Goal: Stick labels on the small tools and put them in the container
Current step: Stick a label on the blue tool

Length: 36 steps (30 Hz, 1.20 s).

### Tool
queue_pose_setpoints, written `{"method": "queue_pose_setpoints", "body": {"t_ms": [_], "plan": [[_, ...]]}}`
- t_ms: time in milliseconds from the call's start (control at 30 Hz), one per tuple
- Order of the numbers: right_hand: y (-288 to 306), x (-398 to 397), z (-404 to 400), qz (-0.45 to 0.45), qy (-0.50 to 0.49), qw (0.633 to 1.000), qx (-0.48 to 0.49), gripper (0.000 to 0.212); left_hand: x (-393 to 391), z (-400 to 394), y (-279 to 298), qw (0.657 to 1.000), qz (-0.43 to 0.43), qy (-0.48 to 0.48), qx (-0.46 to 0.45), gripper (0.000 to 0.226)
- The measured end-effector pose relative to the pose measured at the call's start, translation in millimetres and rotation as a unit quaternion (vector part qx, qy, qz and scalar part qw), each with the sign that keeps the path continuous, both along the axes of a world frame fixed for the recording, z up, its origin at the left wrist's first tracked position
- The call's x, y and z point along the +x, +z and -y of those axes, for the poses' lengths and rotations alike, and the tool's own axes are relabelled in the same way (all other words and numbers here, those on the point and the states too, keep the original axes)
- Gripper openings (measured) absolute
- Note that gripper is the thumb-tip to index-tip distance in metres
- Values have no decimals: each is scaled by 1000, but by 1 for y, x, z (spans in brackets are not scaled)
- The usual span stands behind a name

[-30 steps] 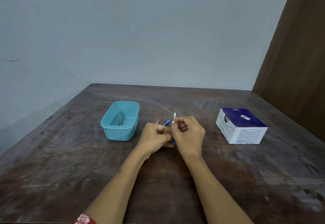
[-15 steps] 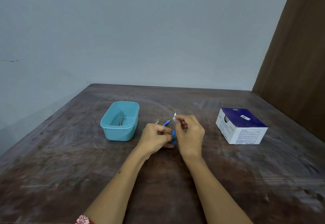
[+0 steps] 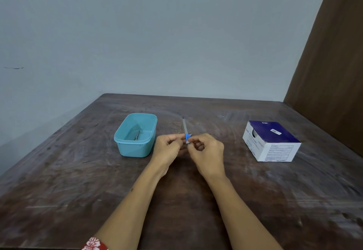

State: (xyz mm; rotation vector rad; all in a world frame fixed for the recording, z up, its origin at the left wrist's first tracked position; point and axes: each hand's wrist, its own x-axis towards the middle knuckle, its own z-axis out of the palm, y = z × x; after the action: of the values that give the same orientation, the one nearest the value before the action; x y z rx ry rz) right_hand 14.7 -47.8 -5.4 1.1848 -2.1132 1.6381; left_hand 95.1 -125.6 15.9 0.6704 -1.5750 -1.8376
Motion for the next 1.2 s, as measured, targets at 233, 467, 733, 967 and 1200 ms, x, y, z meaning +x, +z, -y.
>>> {"method": "queue_pose_setpoints", "body": {"t_ms": [233, 467, 733, 967, 1200], "plan": [[0, 1, -1, -5, 1, 1000, -6, 16, -2, 0, -1, 999, -23, 13, 39, 23], [3, 1, -3, -41, 2, 999, 4, 19, -2, -4, 1, 998, -29, 2, 54, 30], [1, 3, -2, -26, 0, 1000, 9, 17, -3, -5, 0, 999, -17, 24, 43, 33], [2, 3, -2, -15, 16, 1000, 11, 18, -1, -7, 3, 998, -37, 29, 33, 33], [3, 3, -3, -45, 7, 999, 1, 20, -2, -6, 3, 998, -39, 26, 45, 41]]}}
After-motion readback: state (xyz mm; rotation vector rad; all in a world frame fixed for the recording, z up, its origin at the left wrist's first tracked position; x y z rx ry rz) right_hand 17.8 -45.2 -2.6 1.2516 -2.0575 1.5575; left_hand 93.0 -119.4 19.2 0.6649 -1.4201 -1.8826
